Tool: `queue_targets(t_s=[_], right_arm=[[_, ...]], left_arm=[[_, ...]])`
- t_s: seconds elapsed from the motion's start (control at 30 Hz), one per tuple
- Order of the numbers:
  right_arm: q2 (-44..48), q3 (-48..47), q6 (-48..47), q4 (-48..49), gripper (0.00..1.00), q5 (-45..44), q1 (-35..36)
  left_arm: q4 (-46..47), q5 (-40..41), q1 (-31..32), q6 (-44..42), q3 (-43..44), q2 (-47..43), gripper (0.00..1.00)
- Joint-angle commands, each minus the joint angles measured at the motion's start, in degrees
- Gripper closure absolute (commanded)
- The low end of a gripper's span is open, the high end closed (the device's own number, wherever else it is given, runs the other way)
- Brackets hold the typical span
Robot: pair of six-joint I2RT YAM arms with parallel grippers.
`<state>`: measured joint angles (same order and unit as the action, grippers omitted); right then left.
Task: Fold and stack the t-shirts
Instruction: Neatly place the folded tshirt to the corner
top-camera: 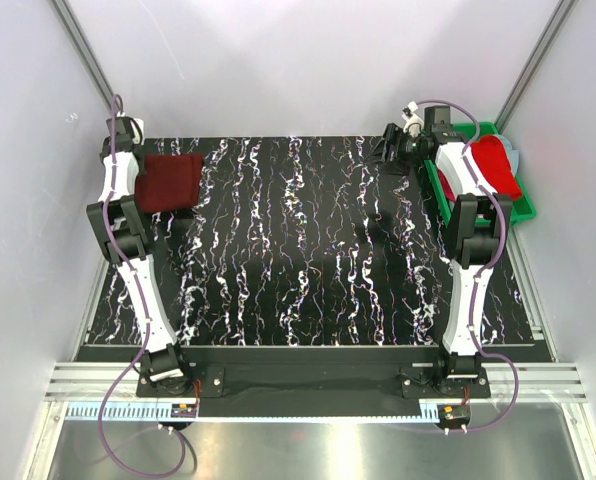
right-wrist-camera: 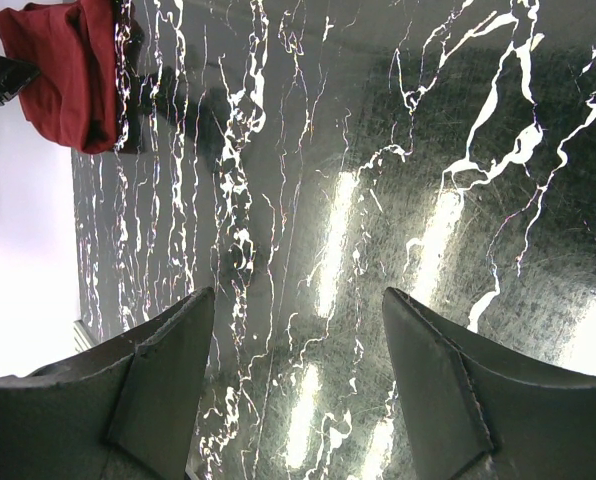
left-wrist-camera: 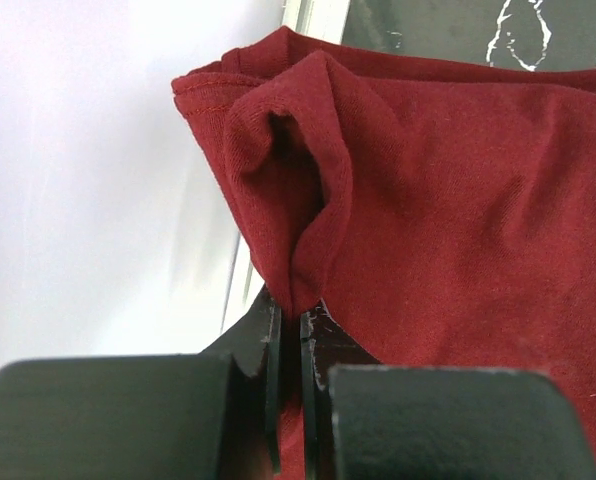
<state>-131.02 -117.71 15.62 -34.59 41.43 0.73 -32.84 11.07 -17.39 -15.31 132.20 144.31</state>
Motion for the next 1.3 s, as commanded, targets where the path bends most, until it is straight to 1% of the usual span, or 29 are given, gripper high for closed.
queue_targets(t_s=[0.0,0.4,0.57,0.77,0.8,0.83,0.87,0.9,0.93,0.97,1.07,1.1,1.17,1.27], right_arm=[[4.20,-0.06,-0.94,0.49,0.25,-0.39,-0.20],[4.99,1.08,-1.20,0.40,0.25,-0.47,-0.29],[5.16,1.17,-1.38,0.31,0.25,-0.74,-0.20],[5.16,1.26,-1.38,0.31,0.25,-0.91,-0.20],[5.08,1.26,-1.38,0.31,0.25,-0.83,-0.29],[4.99,1.17,-1.38,0.40,0.25,-0.74,-0.21],[4.90,1.08,-1.38,0.31,0.25,-0.74,-0.20],[4.99,0.99,-1.29,0.40,0.25,-0.65,-0.20],[4.90,0.99,-1.29,0.40,0.25,-0.65,-0.29],[4.81,0.90,-1.38,0.40,0.25,-0.74,-0.21],[4.99,0.99,-1.55,0.66,0.25,-0.65,-0.20],[5.07,1.08,-1.47,0.66,0.25,-0.74,-0.20],[4.99,1.17,-1.55,0.75,0.25,-0.56,-0.21],[5.07,0.90,-1.73,0.75,0.24,-0.91,-0.20]], left_arm=[[4.19,2.29,-0.63,-1.56,2.88,-0.08,1.00],[5.95,3.26,-0.54,-2.97,2.97,1.15,1.00],[5.95,3.69,-0.45,-1.92,2.97,1.06,1.00],[6.91,6.33,-0.45,-0.34,3.24,0.10,1.00],[7.00,6.42,-0.45,-0.07,3.32,0.01,0.98],[7.26,6.42,-0.45,-0.16,3.50,-0.08,0.92],[7.35,6.42,-0.28,-0.07,3.59,-0.26,0.72],[7.53,6.42,-0.19,-0.07,3.76,-0.52,0.54],[7.53,6.42,-0.19,-0.07,3.77,-0.96,0.44],[7.53,6.07,0.07,-0.16,3.68,-1.22,0.30],[6.65,3.10,0.51,1.33,3.77,-2.89,0.14],[5.95,2.30,0.69,1.68,3.85,-3.24,0.07],[5.60,1.85,1.82,2.47,3.85,-4.82,0.04],[4.98,1.50,4.10,5.11,4.38,-8.24,0.03]])
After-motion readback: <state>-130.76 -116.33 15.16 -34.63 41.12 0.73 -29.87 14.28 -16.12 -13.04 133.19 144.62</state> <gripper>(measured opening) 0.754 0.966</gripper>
